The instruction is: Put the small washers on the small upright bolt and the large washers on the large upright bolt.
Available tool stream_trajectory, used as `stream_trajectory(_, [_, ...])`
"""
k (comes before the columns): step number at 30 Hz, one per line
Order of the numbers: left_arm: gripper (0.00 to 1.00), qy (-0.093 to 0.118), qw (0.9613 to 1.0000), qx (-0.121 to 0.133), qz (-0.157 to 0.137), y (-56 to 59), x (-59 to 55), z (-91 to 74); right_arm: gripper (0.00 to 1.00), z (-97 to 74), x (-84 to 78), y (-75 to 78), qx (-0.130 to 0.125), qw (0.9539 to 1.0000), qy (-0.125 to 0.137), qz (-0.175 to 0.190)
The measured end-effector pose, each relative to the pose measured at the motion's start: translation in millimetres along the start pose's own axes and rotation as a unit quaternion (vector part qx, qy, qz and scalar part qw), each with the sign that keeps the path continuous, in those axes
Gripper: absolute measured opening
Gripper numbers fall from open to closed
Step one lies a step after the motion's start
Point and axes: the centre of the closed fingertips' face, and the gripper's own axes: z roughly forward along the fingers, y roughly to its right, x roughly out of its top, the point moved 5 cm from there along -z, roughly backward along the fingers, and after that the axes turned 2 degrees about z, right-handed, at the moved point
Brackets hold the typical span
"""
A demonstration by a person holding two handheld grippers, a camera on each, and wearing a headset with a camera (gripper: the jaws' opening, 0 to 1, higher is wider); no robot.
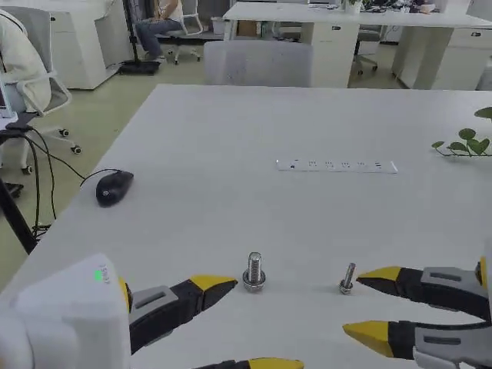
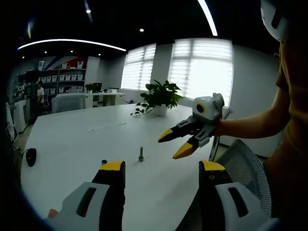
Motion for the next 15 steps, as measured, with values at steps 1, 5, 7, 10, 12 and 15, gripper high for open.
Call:
stream_trajectory(1, [0.61,-0.001,1.0,-0.001,0.001,1.2,0.1,-0.1,0.46,-3.9,-1.3,-0.1,-0.005,1.0,0.006,0.004])
stream_trajectory(5, [0.64,0.005,1.0,0.0,0.0,6.2,2.2,-4.2,0.49,-24.3,-8.9,-4.4,-0.027,0.9994,0.009,0.017])
stream_trajectory(7, [0.64,0.009,1.0,0.001,-0.002,7.5,2.6,-7.6,0.52,-34.6,-6.7,-7.9,-0.041,0.9983,0.034,0.026])
stream_trajectory(10, [0.64,0.01,0.9999,0.001,-0.004,8.7,1.3,-12.7,0.56,-46.2,-7.4,-16.1,-0.045,0.9974,0.047,0.031])
stream_trajectory(12, [0.64,0.007,1.0,-0.002,-0.006,7.9,-1.3,-15.5,0.58,-50.2,-10.1,-21.8,-0.04,0.9971,0.05,0.04])
stream_trajectory(15, [0.64,0.0,0.9999,-0.011,-0.007,7.6,-4.9,-18.6,0.61,-54.1,-18.5,-28.8,-0.039,0.9978,0.03,0.044])
